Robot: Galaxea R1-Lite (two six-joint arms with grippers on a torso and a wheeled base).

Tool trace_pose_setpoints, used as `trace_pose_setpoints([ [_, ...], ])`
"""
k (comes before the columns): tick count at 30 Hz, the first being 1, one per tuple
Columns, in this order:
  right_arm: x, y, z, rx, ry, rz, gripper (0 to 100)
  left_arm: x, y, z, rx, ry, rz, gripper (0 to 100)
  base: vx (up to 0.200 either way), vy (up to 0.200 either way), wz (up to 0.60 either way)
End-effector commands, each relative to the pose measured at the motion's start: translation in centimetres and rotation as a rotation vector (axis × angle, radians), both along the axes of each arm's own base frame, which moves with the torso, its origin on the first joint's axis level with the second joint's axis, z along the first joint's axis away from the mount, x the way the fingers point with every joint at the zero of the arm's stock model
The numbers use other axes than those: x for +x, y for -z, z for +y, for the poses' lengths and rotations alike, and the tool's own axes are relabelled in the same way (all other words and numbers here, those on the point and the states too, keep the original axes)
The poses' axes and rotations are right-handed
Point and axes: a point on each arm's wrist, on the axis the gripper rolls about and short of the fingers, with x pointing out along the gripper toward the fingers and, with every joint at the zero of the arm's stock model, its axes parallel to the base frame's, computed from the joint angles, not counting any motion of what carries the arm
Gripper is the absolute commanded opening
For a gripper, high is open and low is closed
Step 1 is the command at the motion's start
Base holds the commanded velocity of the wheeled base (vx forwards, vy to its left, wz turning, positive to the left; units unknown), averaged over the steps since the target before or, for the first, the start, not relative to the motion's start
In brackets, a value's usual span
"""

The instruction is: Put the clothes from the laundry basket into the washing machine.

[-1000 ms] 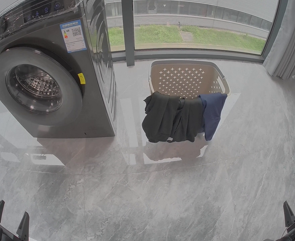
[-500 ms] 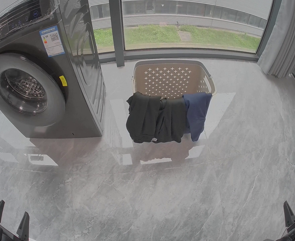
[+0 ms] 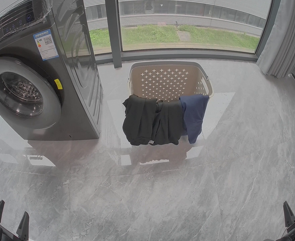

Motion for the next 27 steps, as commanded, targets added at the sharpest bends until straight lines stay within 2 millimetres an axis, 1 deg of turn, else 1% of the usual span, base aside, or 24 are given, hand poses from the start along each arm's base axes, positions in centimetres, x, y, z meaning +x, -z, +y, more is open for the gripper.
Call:
trace_pose_setpoints([
  [1,0.1,0.5,-0.01,0.0,0.0,0.014,100,0.05,0.42,0.0,0.001,-0.001,0.007,100,0.0,0.0,0.0],
  [5,0.1,0.5,0.0,-0.001,0.0,0.014,100,0.05,0.42,0.0,0.001,-0.001,0.007,100,0.0,0.0,0.0],
  [11,0.09,0.49,-0.01,0.002,0.0,0.011,100,0.05,0.42,0.0,0.001,-0.001,0.007,100,0.0,-0.2,0.0],
  [20,0.1,0.48,-0.01,0.002,0.0,0.012,100,0.05,0.42,0.0,0.002,-0.001,0.007,100,0.0,0.0,0.0],
  [27,0.1,0.5,0.0,0.002,0.001,0.014,100,0.05,0.42,0.0,0.002,-0.001,0.007,100,0.0,-0.2,0.0],
])
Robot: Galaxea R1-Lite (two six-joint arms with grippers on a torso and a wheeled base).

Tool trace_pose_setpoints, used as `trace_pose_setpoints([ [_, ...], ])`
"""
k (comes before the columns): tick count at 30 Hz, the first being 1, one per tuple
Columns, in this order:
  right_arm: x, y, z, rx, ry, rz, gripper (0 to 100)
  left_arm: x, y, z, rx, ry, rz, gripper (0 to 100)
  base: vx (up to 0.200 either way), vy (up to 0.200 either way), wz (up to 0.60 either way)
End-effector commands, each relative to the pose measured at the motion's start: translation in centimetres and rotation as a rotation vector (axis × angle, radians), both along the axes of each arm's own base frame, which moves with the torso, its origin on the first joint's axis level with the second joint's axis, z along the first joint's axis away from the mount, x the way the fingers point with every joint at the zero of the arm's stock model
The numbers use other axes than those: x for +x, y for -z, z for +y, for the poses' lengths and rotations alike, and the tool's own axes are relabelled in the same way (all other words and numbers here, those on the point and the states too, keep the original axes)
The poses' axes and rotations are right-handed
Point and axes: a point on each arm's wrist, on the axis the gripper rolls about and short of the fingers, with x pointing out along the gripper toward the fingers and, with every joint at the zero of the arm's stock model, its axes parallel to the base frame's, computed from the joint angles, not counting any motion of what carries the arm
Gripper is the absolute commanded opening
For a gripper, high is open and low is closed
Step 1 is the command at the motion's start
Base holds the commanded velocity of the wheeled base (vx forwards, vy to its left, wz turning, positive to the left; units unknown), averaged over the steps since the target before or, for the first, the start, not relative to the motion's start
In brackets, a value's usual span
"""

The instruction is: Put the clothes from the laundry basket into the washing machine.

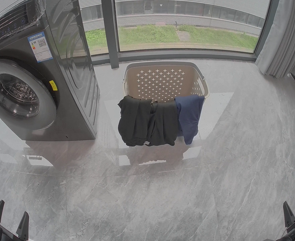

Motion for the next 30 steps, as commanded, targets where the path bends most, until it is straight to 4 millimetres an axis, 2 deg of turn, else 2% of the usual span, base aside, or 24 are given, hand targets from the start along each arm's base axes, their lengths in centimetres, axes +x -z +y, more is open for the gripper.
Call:
trace_pose_setpoints([
  [1,0.1,0.5,0.0,0.0,0.001,0.014,100,0.05,0.42,0.0,-0.002,-0.001,0.007,100,0.0,-0.2,0.0],
  [8,0.1,0.48,0.0,-0.002,-0.001,0.012,100,0.05,0.42,0.0,-0.001,-0.001,0.007,100,0.0,-0.029,0.0],
  [26,0.1,0.5,0.0,-0.002,0.004,0.014,100,0.05,0.44,0.0,-0.002,-0.001,0.009,100,0.2,0.0,0.0],
  [30,0.1,0.5,0.0,-0.004,0.001,0.014,100,0.05,0.42,0.0,-0.002,-0.001,0.007,100,0.0,0.0,0.0],
])
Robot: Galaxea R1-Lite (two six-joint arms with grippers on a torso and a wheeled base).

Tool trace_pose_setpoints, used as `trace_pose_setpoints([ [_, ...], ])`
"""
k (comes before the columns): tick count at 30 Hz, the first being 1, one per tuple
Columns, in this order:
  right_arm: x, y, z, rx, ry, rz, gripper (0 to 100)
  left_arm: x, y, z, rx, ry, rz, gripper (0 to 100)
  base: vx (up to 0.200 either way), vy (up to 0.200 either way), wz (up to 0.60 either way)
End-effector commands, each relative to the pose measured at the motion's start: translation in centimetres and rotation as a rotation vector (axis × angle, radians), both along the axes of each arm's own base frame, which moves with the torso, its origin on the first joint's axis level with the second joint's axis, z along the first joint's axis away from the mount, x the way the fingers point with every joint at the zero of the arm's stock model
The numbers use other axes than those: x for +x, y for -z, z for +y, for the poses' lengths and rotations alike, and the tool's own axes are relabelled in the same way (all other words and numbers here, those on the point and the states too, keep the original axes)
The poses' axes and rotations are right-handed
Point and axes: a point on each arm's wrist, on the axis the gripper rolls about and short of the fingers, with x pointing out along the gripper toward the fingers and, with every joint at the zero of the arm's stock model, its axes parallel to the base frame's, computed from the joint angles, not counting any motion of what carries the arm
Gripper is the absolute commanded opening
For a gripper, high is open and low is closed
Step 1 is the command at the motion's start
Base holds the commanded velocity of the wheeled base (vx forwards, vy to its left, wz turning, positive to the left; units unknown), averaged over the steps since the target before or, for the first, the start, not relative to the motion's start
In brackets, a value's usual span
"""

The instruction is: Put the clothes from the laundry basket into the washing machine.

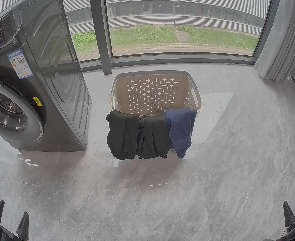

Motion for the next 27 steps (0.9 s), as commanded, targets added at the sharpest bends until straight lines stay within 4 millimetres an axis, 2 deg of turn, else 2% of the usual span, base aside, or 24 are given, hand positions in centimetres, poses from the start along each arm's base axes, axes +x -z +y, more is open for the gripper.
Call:
trace_pose_setpoints([
  [1,0.1,0.51,0.0,-0.002,-0.002,0.015,100,0.05,0.42,0.0,-0.001,-0.001,0.008,100,0.0,0.0,0.0],
  [27,0.1,0.51,0.0,-0.002,-0.003,0.015,100,0.05,0.42,0.0,-0.004,0.001,0.008,100,0.0,0.0,0.0],
])
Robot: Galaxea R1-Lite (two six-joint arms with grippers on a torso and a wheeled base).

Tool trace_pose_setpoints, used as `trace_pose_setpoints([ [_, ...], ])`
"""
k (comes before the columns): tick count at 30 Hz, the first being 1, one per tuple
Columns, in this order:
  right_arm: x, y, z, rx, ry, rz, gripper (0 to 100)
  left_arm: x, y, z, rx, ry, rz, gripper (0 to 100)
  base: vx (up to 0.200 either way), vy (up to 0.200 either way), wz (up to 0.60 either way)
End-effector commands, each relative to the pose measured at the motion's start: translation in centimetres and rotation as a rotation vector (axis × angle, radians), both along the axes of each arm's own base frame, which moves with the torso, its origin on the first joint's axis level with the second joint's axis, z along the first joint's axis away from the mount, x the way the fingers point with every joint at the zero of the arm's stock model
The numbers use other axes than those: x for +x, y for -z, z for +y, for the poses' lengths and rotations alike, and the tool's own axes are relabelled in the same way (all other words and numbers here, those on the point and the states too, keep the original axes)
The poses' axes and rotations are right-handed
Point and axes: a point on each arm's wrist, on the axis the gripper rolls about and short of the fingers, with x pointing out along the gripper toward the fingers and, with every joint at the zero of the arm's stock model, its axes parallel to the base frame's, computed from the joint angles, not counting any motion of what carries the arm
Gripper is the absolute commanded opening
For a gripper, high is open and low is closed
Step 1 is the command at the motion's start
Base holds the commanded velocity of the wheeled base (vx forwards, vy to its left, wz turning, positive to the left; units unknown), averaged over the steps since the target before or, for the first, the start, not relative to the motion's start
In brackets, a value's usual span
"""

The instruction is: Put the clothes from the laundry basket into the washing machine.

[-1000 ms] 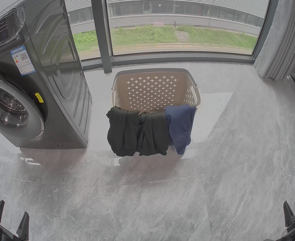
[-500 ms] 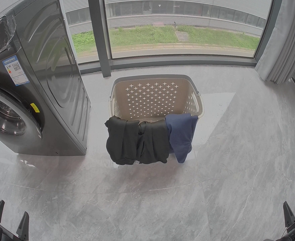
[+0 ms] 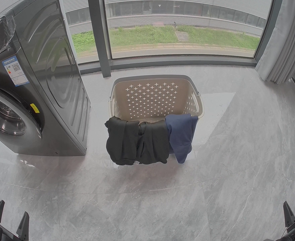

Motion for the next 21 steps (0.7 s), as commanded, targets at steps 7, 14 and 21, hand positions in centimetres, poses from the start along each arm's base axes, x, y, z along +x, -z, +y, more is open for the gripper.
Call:
trace_pose_setpoints([
  [7,0.1,0.5,0.0,-0.001,0.0,0.014,100,0.05,0.42,0.0,0.001,0.0,0.007,100,0.0,0.0,0.0],
  [14,0.09,0.5,0.0,0.002,0.003,0.012,100,0.05,0.44,0.0,0.001,0.0,0.009,100,0.0,0.0,0.0],
  [21,0.1,0.48,0.0,-0.001,-0.001,0.012,100,0.05,0.42,0.0,0.001,0.0,0.007,100,0.2,0.0,0.0],
])
